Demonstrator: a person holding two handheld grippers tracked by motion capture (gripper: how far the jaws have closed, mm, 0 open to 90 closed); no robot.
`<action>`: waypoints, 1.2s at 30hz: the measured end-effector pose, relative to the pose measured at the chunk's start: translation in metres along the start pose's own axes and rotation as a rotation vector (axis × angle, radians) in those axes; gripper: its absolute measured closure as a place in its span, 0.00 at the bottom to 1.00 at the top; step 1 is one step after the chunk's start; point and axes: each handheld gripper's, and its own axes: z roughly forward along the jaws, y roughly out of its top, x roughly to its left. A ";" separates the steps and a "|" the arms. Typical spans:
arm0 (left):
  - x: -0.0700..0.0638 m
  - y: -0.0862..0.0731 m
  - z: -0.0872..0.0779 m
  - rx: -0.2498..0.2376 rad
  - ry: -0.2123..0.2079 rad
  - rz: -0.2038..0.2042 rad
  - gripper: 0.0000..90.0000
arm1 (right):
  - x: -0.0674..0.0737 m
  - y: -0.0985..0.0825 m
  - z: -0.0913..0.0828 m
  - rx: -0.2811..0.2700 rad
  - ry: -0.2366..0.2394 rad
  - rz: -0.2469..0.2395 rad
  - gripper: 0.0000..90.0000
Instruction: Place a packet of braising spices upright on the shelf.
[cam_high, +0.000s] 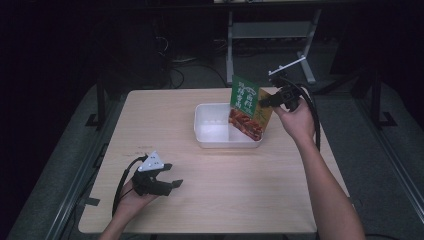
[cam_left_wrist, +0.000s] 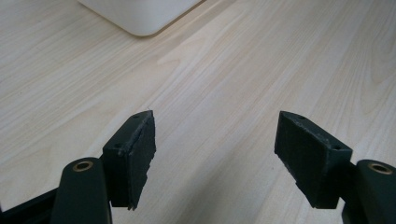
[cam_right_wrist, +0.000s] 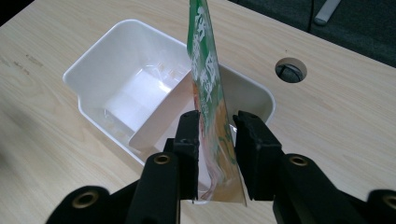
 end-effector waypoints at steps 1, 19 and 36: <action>0.000 0.000 0.000 0.000 0.000 0.000 0.32 | 0.000 0.000 0.000 0.001 0.000 0.001 0.76; 0.002 -0.001 -0.001 0.001 0.004 0.000 0.32 | -0.006 -0.008 -0.004 0.015 0.003 0.014 0.69; 0.003 -0.001 -0.001 0.004 0.006 -0.003 0.32 | -0.018 -0.026 -0.017 0.001 0.043 0.047 0.65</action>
